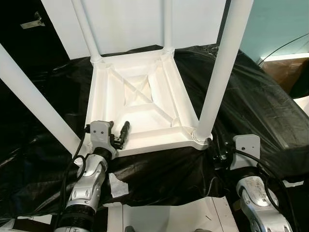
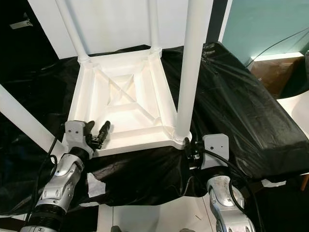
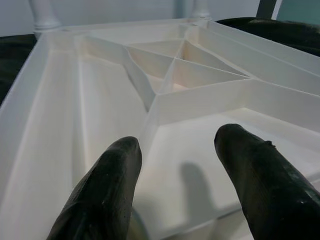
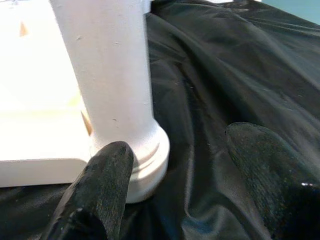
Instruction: Building children table
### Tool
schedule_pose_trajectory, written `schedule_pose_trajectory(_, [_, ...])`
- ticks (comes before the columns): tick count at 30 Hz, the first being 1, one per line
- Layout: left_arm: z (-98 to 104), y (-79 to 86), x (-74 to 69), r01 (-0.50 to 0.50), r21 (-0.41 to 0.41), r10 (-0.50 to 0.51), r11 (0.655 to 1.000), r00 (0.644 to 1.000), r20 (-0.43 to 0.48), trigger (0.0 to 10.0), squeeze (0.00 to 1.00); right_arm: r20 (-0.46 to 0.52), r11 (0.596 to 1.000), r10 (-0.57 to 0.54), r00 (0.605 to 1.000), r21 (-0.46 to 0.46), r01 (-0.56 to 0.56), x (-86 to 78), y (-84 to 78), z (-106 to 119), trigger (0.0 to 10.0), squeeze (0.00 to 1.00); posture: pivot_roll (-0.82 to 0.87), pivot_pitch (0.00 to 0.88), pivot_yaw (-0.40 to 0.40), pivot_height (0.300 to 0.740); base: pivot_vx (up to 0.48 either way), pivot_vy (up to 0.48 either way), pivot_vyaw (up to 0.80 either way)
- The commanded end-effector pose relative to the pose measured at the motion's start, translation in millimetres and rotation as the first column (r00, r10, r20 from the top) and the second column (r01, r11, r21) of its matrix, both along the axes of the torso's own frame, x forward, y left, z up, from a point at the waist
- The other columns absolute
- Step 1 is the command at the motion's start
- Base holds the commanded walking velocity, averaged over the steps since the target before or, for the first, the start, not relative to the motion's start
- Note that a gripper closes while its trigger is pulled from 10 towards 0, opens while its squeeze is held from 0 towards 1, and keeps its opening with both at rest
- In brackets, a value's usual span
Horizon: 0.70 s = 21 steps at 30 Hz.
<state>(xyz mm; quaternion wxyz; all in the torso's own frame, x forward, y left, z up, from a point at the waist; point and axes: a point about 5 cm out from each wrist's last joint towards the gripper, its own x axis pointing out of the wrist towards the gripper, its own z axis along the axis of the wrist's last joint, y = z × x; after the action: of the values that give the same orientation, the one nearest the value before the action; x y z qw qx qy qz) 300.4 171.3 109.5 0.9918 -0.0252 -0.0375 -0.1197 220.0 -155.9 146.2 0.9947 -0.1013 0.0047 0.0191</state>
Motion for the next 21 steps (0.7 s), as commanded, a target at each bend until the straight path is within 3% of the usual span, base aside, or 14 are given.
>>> schedule_pose_trajectory(1, [-6.6,10.7,-4.6,-0.122,-0.010,0.122,0.992,0.992,-0.019,10.0,0.14,-0.013,1.000,0.015,1.000,-0.005,-0.015,1.2,1.8,-2.7,10.0,0.00,-0.09,0.072,0.044,0.740,0.000,0.000,0.00])
schedule_pose_trajectory(2, [-1.4,7.5,-10.5,-0.078,-0.048,0.079,0.996,0.997,0.022,10.0,0.51,-0.013,1.000,0.024,1.000,-0.006,-0.024,2.3,2.9,-2.9,10.0,0.00,-0.08,0.073,0.042,0.740,0.000,0.000,0.00])
schedule_pose_trajectory(3, [-1.4,7.5,-10.5,-0.078,-0.048,0.079,0.996,0.997,0.022,10.0,0.51,-0.013,1.000,0.024,1.000,-0.006,-0.024,2.3,2.9,-2.9,10.0,0.00,-0.08,0.073,0.042,0.740,0.000,0.000,0.00])
schedule_pose_trajectory(4, [2.8,0.9,-20.6,0.021,-0.098,-0.015,0.995,0.998,0.060,10.0,1.00,-0.015,1.000,0.028,0.999,-0.006,-0.028,2.8,3.3,-3.6,10.0,0.00,-0.08,0.074,0.041,0.740,0.000,0.000,0.00])
schedule_pose_trajectory(7, [6.1,-14.5,-47.7,0.284,-0.158,-0.271,0.946,0.957,0.102,10.0,1.00,-0.021,0.999,0.033,0.999,-0.009,-0.033,4.4,2.8,-4.8,10.0,0.00,-0.07,0.076,0.037,0.740,0.000,0.000,0.00])
schedule_pose_trajectory(9, [6.4,-18.0,-54.1,0.338,-0.161,-0.325,0.927,0.940,0.099,10.0,1.00,-0.022,0.999,0.034,0.999,-0.010,-0.034,5.3,2.6,-4.8,10.0,0.00,-0.06,0.076,0.035,0.740,0.000,0.000,0.00])
schedule_pose_trajectory(10, [7.6,-20.7,-61.8,0.399,-0.171,-0.388,0.901,0.917,0.098,10.0,0.92,-0.023,0.999,0.035,0.999,-0.011,-0.036,6.3,2.3,-5.1,10.0,0.00,-0.06,0.076,0.033,0.740,0.000,0.000,0.00])
schedule_pose_trajectory(11, [11.1,-21.2,-69.5,0.451,-0.174,-0.438,0.876,0.892,0.109,10.0,0.00,-0.025,0.999,0.038,0.999,-0.013,-0.039,7.3,2.2,-5.5,10.0,0.00,-0.05,0.075,0.030,0.740,0.000,0.000,0.00])
schedule_pose_trajectory(17, [16.6,-20.4,-77.8,0.491,-0.175,-0.474,0.853,0.871,0.130,10.0,0.00,-0.027,0.999,0.043,0.999,-0.016,-0.044,8.8,2.4,-6.3,10.0,0.00,-0.04,0.073,0.026,0.740,0.000,0.000,0.00])
schedule_pose_trajectory(18, [20.3,-17.5,-81.1,0.478,-0.172,-0.457,0.861,0.877,0.147,10.0,0.00,-0.029,0.999,0.047,0.998,-0.018,-0.048,9.5,2.8,-6.7,10.0,0.00,-0.03,0.074,0.023,0.740,0.000,0.000,0.00])
schedule_pose_trajectory(19, [23.6,-7.1,-86.1,0.405,-0.146,-0.382,0.902,0.910,0.162,10.0,0.00,-0.033,0.998,0.053,0.998,-0.019,-0.054,10.0,3.6,-7.7,10.0,0.00,-0.02,0.074,0.017,0.740,0.000,0.000,0.00])
schedule_pose_trajectory(20, [23.6,-7.1,-86.1,0.405,-0.146,-0.382,0.902,0.910,0.162,10.0,0.00,-0.033,0.998,0.053,0.998,-0.019,-0.054,10.0,3.6,-7.7,10.0,0.00,-0.02,0.074,0.017,0.740,0.000,0.000,0.00])
schedule_pose_trajectory(21, [25.9,1.0,-90.9,0.350,-0.126,-0.327,0.928,0.929,0.172,10.0,0.00,-0.036,0.998,0.058,0.998,-0.019,-0.058,10.1,4.1,-8.5,10.0,0.00,-0.01,0.077,0.012,0.740,0.000,0.000,0.00])
